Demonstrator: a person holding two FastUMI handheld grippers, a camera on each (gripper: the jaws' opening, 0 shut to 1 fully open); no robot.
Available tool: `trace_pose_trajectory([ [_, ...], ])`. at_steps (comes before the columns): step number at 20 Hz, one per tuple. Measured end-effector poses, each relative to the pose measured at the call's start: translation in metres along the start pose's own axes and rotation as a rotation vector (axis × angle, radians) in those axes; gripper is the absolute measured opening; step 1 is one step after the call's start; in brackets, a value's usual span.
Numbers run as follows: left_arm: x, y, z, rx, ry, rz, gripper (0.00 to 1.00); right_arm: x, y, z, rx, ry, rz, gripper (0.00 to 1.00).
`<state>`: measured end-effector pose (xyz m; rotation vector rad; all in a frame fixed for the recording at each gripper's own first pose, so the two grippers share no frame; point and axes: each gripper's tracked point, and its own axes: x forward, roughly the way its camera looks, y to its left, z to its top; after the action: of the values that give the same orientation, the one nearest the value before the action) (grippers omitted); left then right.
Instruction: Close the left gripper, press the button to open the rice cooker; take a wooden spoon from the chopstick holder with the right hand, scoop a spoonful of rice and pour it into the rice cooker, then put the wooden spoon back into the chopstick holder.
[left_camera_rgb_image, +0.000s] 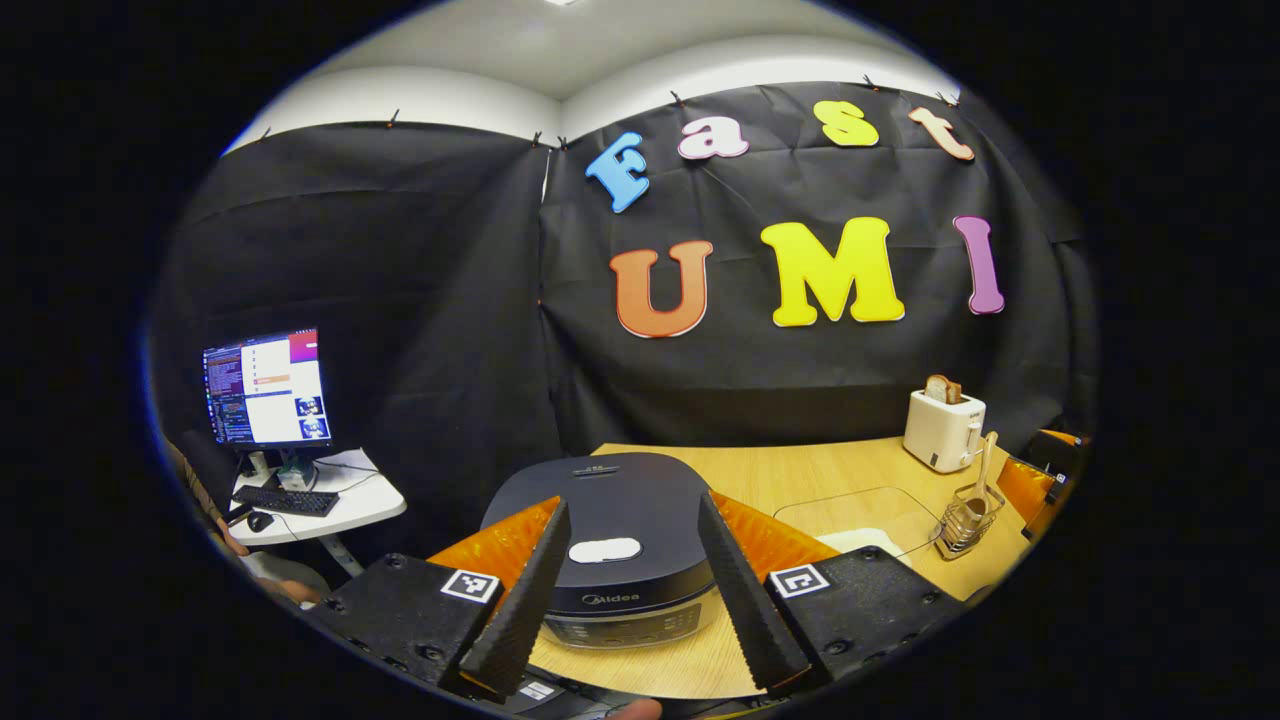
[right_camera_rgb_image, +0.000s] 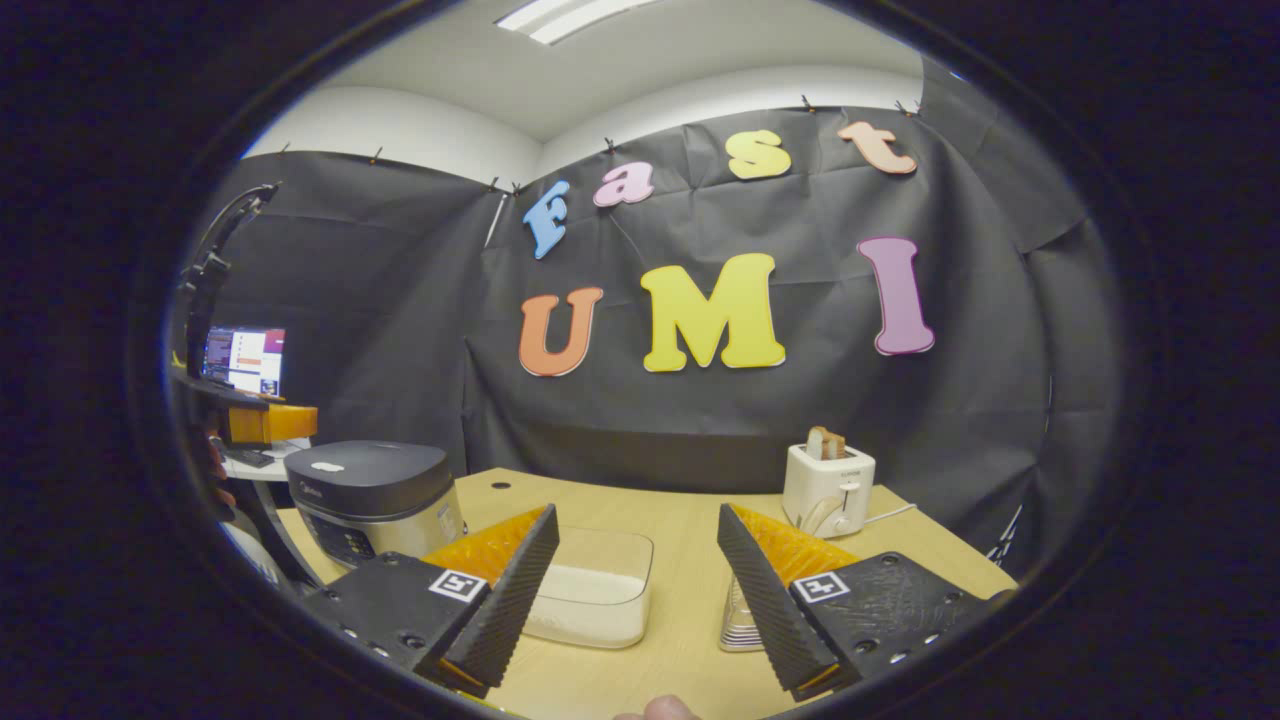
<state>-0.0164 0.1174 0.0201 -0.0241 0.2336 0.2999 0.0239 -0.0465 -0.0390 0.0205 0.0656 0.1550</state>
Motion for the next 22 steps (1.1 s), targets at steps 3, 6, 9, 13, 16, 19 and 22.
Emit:
trace_pose_trajectory([
  [3, 0.011, 0.003, -0.012, -0.074, 0.141, -0.029, 0.68, 0.002, -0.004, 0.002, 0.015, -0.001, 0.019, 0.95],
  [6, 0.021, 0.004, -0.024, -0.074, 0.278, -0.047, 0.46, 0.002, -0.008, 0.000, 0.029, 0.006, 0.029, 0.95],
  [9, 0.030, 0.019, -0.051, -0.095, 0.407, -0.002, 0.18, 0.000, -0.016, 0.004, 0.048, -0.009, 0.030, 0.94],
  [13, 0.040, 0.019, -0.054, -0.156, 0.455, -0.032, 0.04, -0.002, -0.031, 0.012, 0.052, -0.045, -0.005, 0.95],
  [16, 0.043, 0.007, -0.056, -0.203, 0.493, -0.074, 0.03, 0.000, -0.035, 0.010, 0.059, -0.047, -0.012, 0.96],
  [19, 0.042, 0.004, -0.059, -0.284, 0.523, -0.078, 0.03, 0.001, -0.032, 0.006, 0.087, -0.039, 0.000, 0.96],
  [22, 0.040, 0.002, -0.057, -0.241, 0.521, -0.115, 0.03, 0.005, -0.030, -0.003, 0.098, -0.026, 0.009, 0.96],
])
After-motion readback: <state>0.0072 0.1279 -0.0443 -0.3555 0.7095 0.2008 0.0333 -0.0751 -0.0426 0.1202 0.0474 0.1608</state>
